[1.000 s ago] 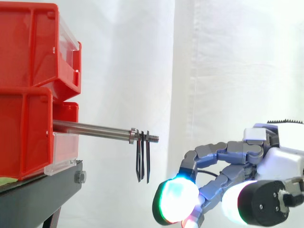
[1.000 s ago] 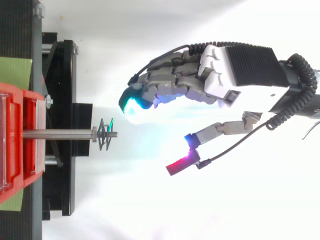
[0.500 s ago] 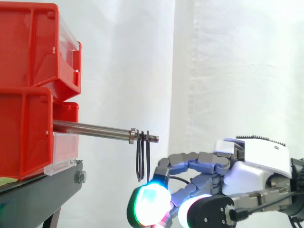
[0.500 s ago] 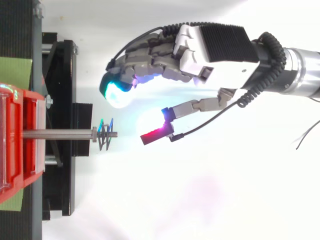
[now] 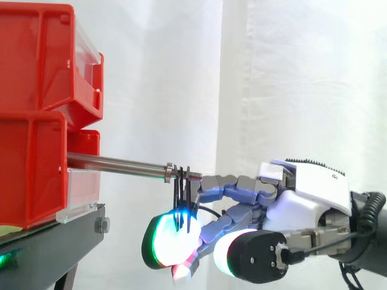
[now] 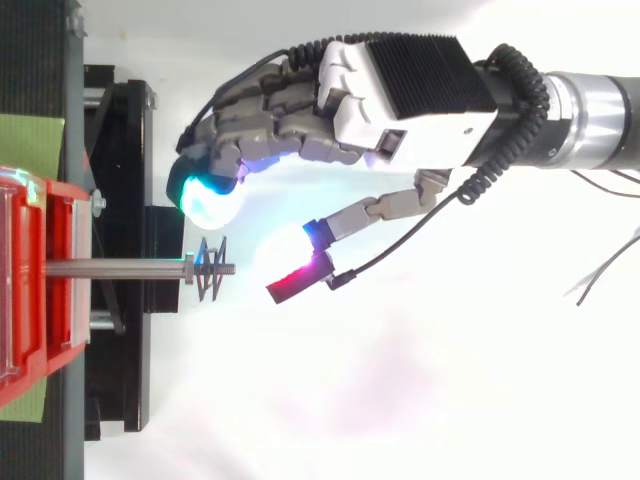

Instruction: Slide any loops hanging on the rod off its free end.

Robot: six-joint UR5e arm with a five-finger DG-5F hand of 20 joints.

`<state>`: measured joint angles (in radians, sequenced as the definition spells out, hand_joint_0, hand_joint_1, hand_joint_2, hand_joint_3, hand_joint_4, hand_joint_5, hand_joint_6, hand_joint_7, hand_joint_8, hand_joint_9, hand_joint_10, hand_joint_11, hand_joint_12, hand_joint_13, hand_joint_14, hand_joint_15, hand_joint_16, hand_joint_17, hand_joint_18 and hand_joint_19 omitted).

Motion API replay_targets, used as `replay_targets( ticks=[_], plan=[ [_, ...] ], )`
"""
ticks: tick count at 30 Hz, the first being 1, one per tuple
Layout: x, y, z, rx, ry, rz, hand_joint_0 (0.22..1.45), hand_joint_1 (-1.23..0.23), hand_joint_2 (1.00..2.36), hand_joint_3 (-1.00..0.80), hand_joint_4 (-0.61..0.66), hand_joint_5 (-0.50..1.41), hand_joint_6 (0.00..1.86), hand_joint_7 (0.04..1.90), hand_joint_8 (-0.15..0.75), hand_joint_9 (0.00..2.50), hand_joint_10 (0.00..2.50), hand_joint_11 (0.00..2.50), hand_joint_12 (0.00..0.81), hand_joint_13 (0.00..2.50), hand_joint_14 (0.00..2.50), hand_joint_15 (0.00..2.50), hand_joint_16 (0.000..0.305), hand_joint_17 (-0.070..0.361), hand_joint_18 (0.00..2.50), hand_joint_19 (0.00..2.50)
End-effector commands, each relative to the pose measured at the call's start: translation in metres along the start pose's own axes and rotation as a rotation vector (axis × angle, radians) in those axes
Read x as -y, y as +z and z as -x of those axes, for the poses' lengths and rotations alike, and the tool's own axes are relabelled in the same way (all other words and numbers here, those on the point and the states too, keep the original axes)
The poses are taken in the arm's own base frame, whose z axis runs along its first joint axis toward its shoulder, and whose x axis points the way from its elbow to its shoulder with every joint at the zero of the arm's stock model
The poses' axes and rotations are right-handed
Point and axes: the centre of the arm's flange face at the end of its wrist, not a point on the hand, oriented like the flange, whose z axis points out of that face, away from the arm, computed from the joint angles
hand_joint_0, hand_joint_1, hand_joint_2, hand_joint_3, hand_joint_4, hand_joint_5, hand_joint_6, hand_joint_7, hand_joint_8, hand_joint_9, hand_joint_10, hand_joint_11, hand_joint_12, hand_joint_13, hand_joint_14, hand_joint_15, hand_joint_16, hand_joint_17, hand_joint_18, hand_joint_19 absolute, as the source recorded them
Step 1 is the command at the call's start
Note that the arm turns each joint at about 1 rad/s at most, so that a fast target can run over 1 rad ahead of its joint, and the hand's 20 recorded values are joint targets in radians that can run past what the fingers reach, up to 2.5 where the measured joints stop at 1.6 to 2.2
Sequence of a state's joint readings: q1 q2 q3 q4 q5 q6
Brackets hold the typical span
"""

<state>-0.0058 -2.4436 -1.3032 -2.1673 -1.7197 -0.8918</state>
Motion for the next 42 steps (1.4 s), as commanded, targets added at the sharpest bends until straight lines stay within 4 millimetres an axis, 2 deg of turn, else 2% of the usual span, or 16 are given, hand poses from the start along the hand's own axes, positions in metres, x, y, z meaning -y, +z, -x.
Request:
replay_targets(
  ticks=[1, 6, 10, 11, 14, 31, 42],
  plan=[
    [0.002, 0.002, -0.001, 0.020, 0.002, 0.058, 0.56, -0.66, 1.01, -0.34, 0.21, -0.16, 0.50, 1.14, 0.273, 0.76, 0.02, 0.44, 0.392, 0.62, 0.01, 0.30, 0.056, 0.126, 0.49, 0.37],
    [-0.001, 0.010, 0.005, 0.024, 0.047, 0.067, 0.58, -0.64, 1.01, -0.34, 0.21, -0.16, 0.50, 1.14, 0.275, 0.77, 0.02, 0.45, 0.392, 0.63, 0.01, 0.30, 0.055, 0.124, 0.50, 0.37],
    [0.009, 0.007, -0.001, 0.024, 0.048, 0.062, 0.57, -0.64, 1.01, -0.34, 0.21, -0.16, 0.50, 1.14, 0.274, 0.77, 0.02, 0.45, 0.393, 0.63, 0.01, 0.30, 0.055, 0.124, 0.50, 0.37],
    [0.021, 0.006, -0.006, 0.030, 0.055, 0.061, 0.57, -0.64, 1.01, -0.34, 0.22, -0.16, 0.50, 1.14, 0.273, 0.77, 0.02, 0.45, 0.393, 0.63, 0.01, 0.30, 0.055, 0.124, 0.50, 0.37],
    [0.032, 0.011, -0.008, 0.034, 0.084, 0.073, 0.57, -0.64, 1.01, -0.34, 0.21, -0.16, 0.50, 1.14, 0.274, 0.77, 0.02, 0.45, 0.392, 0.63, 0.01, 0.30, 0.055, 0.124, 0.50, 0.37],
    [0.034, 0.019, 0.008, 0.045, 0.086, 0.113, 0.57, -0.61, 1.01, -0.34, 0.21, -0.15, 0.50, 1.15, 0.278, 0.78, 0.02, 0.45, 0.394, 0.63, 0.01, 0.31, 0.056, 0.127, 0.51, 0.38],
    [0.033, 0.020, 0.007, 0.048, 0.086, 0.117, 0.57, -0.64, 1.01, -0.34, 0.22, -0.15, 0.50, 1.15, 0.278, 0.79, 0.02, 0.45, 0.395, 0.64, 0.01, 0.32, 0.057, 0.127, 0.51, 0.38]
  ],
)
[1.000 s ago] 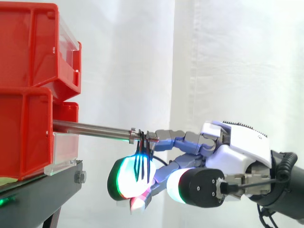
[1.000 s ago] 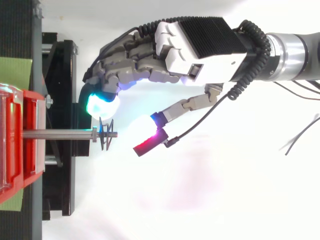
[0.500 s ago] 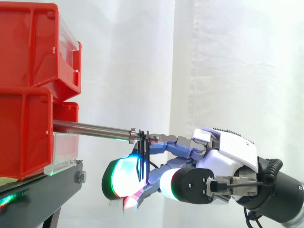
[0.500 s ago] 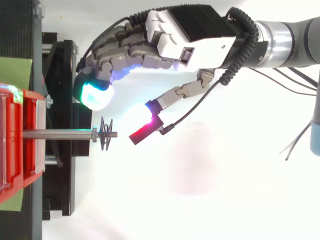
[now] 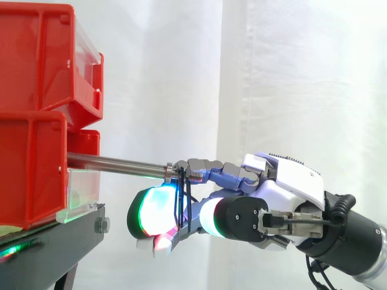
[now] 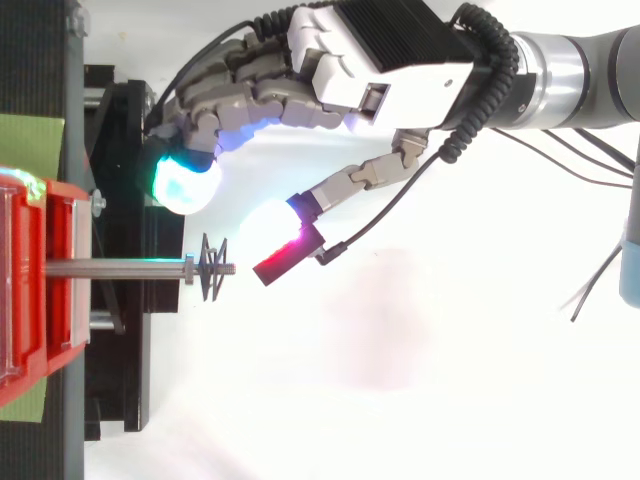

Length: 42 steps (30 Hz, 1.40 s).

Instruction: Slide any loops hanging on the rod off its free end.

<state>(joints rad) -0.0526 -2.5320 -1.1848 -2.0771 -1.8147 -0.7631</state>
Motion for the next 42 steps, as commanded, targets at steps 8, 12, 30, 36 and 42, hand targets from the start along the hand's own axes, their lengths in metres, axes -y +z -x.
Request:
replay_targets(
  ticks=[8, 12, 30, 36, 42],
  plan=[
    [-0.005, 0.002, -0.008, -0.011, 0.009, -0.004, 0.58, -0.66, 1.01, -0.35, 0.21, -0.15, 0.50, 1.15, 0.276, 0.79, 0.02, 0.45, 0.394, 0.64, 0.01, 0.31, 0.057, 0.127, 0.53, 0.38],
    [-0.008, 0.004, -0.012, -0.011, 0.011, 0.001, 0.58, -0.66, 1.01, -0.35, 0.21, -0.15, 0.50, 1.15, 0.275, 0.79, 0.02, 0.46, 0.394, 0.64, 0.01, 0.31, 0.057, 0.127, 0.53, 0.38],
    [-0.017, 0.011, -0.018, -0.001, 0.040, 0.029, 0.59, -0.66, 1.01, -0.35, 0.19, -0.14, 0.50, 1.22, 0.278, 0.79, 0.02, 0.45, 0.390, 0.64, 0.01, 0.31, 0.056, 0.126, 0.53, 0.38],
    [-0.018, 0.012, -0.019, -0.003, 0.041, 0.031, 0.61, -0.67, 1.02, -0.25, 0.16, -0.18, 0.70, 0.94, 0.269, 0.79, 0.02, 0.46, 0.388, 0.65, 0.01, 0.30, 0.056, 0.125, 0.55, 0.38],
    [-0.018, 0.012, -0.019, -0.003, 0.040, 0.033, 0.62, -0.67, 1.02, -0.18, 0.16, -0.21, 0.82, 0.82, 0.270, 0.79, 0.02, 0.49, 0.387, 0.66, 0.01, 0.31, 0.056, 0.125, 0.55, 0.39]
  ],
)
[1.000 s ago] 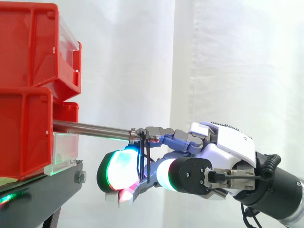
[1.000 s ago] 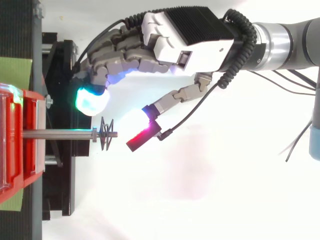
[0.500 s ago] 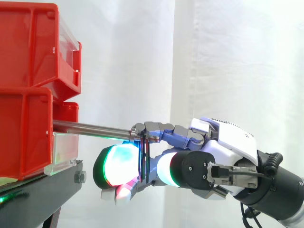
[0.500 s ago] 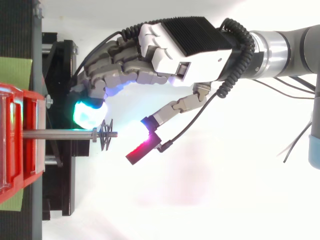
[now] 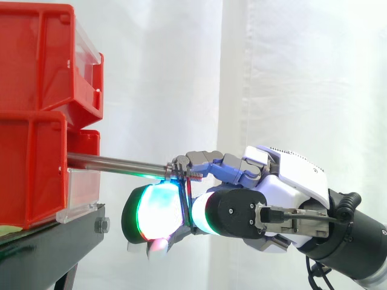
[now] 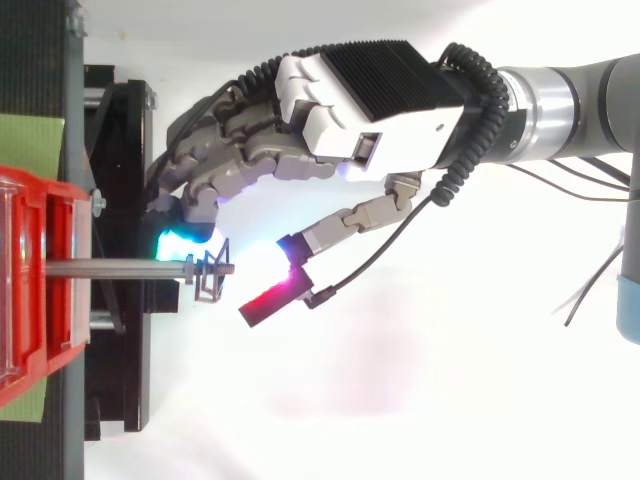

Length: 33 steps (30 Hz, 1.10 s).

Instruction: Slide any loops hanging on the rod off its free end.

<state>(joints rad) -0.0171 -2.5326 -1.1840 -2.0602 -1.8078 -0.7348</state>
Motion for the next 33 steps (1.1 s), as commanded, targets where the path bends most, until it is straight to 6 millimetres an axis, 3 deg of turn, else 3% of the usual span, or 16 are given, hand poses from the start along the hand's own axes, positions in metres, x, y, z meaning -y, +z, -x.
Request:
replay_targets(
  ticks=[1, 11, 18, 25, 33],
  plan=[
    [-0.0008, 0.0006, 0.0006, 0.000, 0.000, 0.002, 0.62, -0.67, 1.02, -0.19, 0.16, -0.21, 0.83, 0.81, 0.270, 0.79, 0.02, 0.49, 0.386, 0.66, 0.01, 0.31, 0.056, 0.125, 0.55, 0.39],
    [0.0025, -0.0018, 0.0031, -0.001, -0.003, -0.001, 0.61, -0.68, 1.02, -0.19, 0.13, -0.21, 0.88, 0.77, 0.270, 0.79, 0.02, 0.51, 0.387, 0.66, 0.01, 0.32, 0.056, 0.126, 0.56, 0.39],
    [0.0031, -0.0021, 0.0042, 0.001, -0.004, 0.000, 0.61, -0.69, 1.03, -0.03, 0.03, -0.21, 0.93, 0.74, 0.272, 0.79, 0.02, 0.52, 0.386, 0.66, 0.01, 0.33, 0.056, 0.127, 0.56, 0.40],
    [0.0049, -0.0034, 0.0066, 0.000, 0.006, 0.000, 0.62, -0.72, 1.03, 0.03, -0.07, -0.20, 0.95, 0.78, 0.268, 0.81, 0.02, 0.56, 0.381, 0.66, 0.01, 0.33, 0.056, 0.126, 0.56, 0.40],
    [0.0065, -0.0047, 0.0095, -0.002, 0.036, -0.005, 0.61, -0.72, 1.03, 0.04, -0.07, -0.20, 0.95, 0.80, 0.271, 0.83, 0.02, 0.56, 0.386, 0.67, 0.01, 0.34, 0.057, 0.129, 0.57, 0.41]
  ],
)
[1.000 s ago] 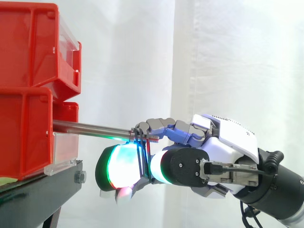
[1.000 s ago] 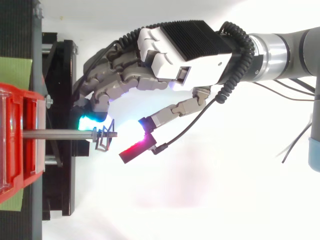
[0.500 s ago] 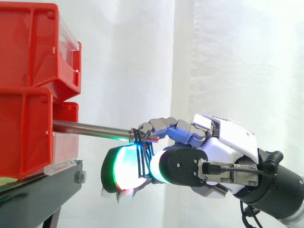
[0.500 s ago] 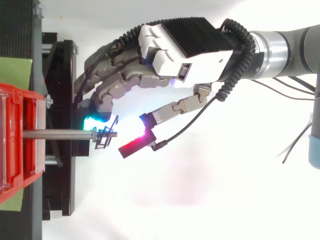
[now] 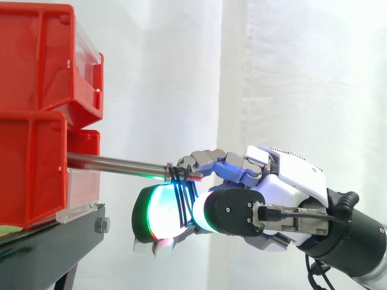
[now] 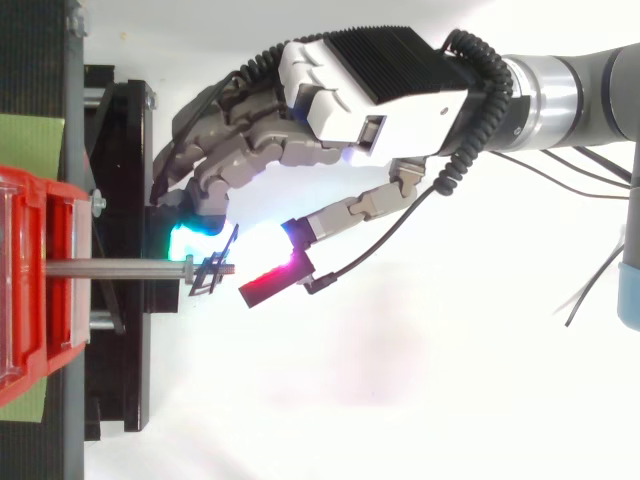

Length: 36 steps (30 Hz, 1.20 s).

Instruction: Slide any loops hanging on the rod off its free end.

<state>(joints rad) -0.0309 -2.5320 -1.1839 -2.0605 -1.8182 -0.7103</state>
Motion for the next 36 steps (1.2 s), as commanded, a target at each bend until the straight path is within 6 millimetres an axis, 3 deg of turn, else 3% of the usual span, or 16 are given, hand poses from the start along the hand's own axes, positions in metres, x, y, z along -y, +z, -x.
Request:
replay_targets(
  ticks=[1, 8, 12, 30, 36],
  plan=[
    [0.001, -0.001, 0.002, -0.009, 0.026, 0.004, 0.61, -0.72, 1.03, 0.04, -0.07, -0.20, 0.95, 0.80, 0.272, 0.84, 0.02, 0.55, 0.388, 0.67, 0.01, 0.34, 0.058, 0.130, 0.58, 0.40],
    [-0.005, 0.000, 0.007, -0.043, 0.022, 0.039, 0.62, -0.72, 1.02, 0.04, -0.07, -0.19, 0.95, 0.81, 0.277, 0.85, 0.02, 0.55, 0.396, 0.68, 0.01, 0.34, 0.059, 0.133, 0.59, 0.40],
    [-0.018, 0.008, 0.025, -0.055, 0.015, 0.030, 0.62, -0.72, 1.02, 0.04, -0.06, -0.19, 0.95, 0.80, 0.283, 0.86, 0.02, 0.55, 0.401, 0.69, 0.01, 0.34, 0.060, 0.135, 0.60, 0.40],
    [-0.018, -0.010, 0.022, -0.192, -0.037, -0.126, 0.62, -0.72, 1.02, 0.02, -0.03, -0.19, 0.95, 0.79, 0.292, 0.86, 0.02, 0.55, 0.409, 0.69, 0.01, 0.34, 0.061, 0.138, 0.60, 0.40],
    [-0.026, -0.016, 0.040, -0.220, -0.010, -0.230, 0.60, -0.70, 1.02, -0.02, 0.04, -0.19, 0.94, 0.81, 0.292, 0.86, 0.02, 0.55, 0.412, 0.68, 0.01, 0.35, 0.061, 0.138, 0.59, 0.40]
  ],
)
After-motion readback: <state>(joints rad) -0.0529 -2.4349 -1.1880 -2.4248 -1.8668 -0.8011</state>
